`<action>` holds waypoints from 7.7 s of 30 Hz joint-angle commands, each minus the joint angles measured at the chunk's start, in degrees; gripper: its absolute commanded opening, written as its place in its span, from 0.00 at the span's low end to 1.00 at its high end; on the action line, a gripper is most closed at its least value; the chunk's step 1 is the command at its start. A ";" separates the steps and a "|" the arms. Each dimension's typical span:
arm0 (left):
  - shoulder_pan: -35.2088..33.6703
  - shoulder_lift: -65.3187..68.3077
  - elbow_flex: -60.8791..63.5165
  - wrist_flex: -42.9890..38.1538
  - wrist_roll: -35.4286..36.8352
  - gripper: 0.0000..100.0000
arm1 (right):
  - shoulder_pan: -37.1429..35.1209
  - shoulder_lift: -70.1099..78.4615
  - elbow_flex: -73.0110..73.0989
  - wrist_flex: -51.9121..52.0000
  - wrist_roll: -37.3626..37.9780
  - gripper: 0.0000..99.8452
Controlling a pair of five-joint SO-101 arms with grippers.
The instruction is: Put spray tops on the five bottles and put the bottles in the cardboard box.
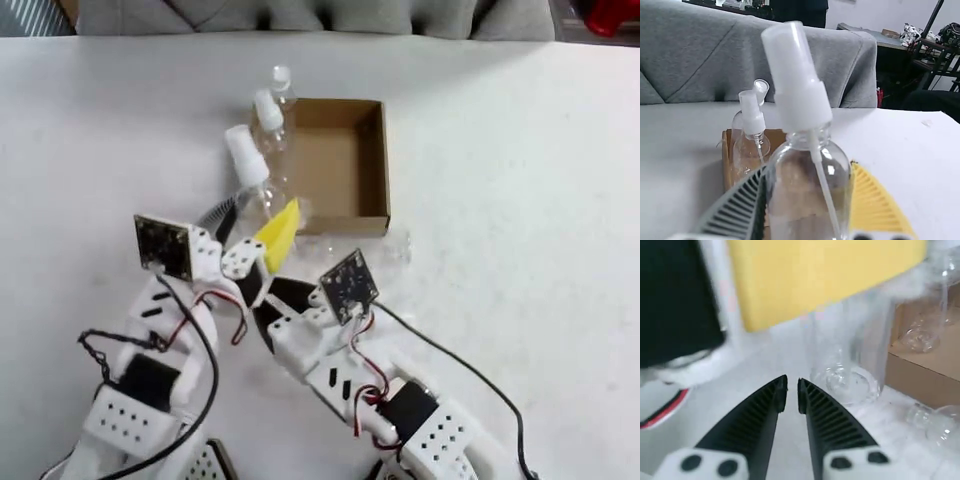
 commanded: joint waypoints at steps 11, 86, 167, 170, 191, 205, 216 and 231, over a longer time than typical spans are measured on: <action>3.38 -9.45 -3.87 8.62 -0.88 0.02 | 9.27 -0.31 -0.35 -3.56 -0.53 0.02; -8.84 72.75 -24.09 -46.33 -8.62 0.02 | 31.43 -0.31 1.49 2.07 0.09 0.02; -8.92 58.68 -11.87 -44.31 -8.18 0.36 | 31.43 -0.66 2.29 1.98 4.84 0.02; -8.92 53.23 -11.34 -37.10 -8.62 0.36 | 31.43 -0.66 2.29 1.98 4.84 0.02; -8.92 -0.92 12.04 2.99 -8.70 0.36 | 31.60 -0.40 2.37 2.07 4.84 0.02; -12.44 -28.53 17.23 36.57 -8.79 0.36 | 31.78 -0.75 3.34 1.98 4.84 0.02; -15.43 -27.82 17.23 43.69 -8.79 0.36 | 32.75 -0.84 2.90 3.21 4.92 0.01; -19.91 -27.82 17.23 43.69 -16.70 0.02 | 31.34 -0.22 -21.27 39.52 28.48 0.02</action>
